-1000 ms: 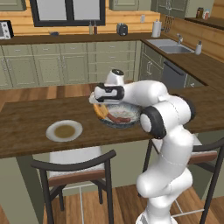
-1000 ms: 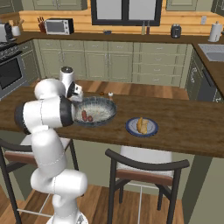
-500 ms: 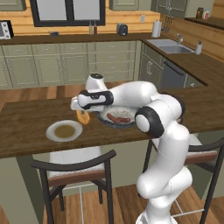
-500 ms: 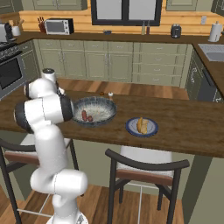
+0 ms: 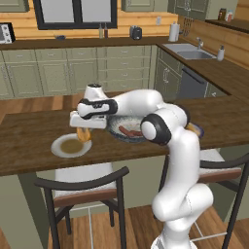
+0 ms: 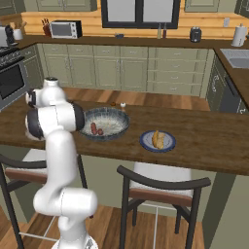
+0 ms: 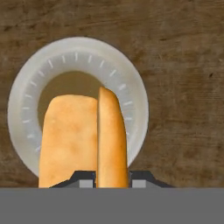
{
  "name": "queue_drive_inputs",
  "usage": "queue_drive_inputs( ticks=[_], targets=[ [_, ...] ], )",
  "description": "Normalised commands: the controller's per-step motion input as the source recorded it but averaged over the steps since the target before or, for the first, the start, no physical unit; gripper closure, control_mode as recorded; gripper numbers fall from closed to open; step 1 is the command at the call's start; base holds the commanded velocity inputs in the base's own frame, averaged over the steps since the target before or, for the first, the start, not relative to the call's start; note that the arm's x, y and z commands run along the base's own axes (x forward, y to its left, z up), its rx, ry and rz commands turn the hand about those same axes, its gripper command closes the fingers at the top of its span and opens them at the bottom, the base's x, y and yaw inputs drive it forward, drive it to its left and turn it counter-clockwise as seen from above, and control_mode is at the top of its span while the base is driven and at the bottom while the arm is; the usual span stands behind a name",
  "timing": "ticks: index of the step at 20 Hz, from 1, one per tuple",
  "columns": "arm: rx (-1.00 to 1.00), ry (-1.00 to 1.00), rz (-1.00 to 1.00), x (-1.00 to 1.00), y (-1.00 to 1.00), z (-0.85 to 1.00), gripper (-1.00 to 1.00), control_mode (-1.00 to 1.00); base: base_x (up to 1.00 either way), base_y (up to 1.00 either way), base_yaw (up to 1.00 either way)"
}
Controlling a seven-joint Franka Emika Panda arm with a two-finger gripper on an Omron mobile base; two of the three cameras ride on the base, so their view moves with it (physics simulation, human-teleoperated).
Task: Place one bun and one sausage from the bowl on each plate.
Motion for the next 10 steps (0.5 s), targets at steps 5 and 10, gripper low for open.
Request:
queue_drive_inputs(
  ticks=[5,10],
  targets=[
    [0.00,0.07,0.00,0.13,0.10,-0.58,1.00,-1.00,0.00,0.00,0.00],
    [0.00,0.06,0.00,0.13,0.12,-0.43,1.00,-1.00,0.00,0.00,0.00]
  ],
)
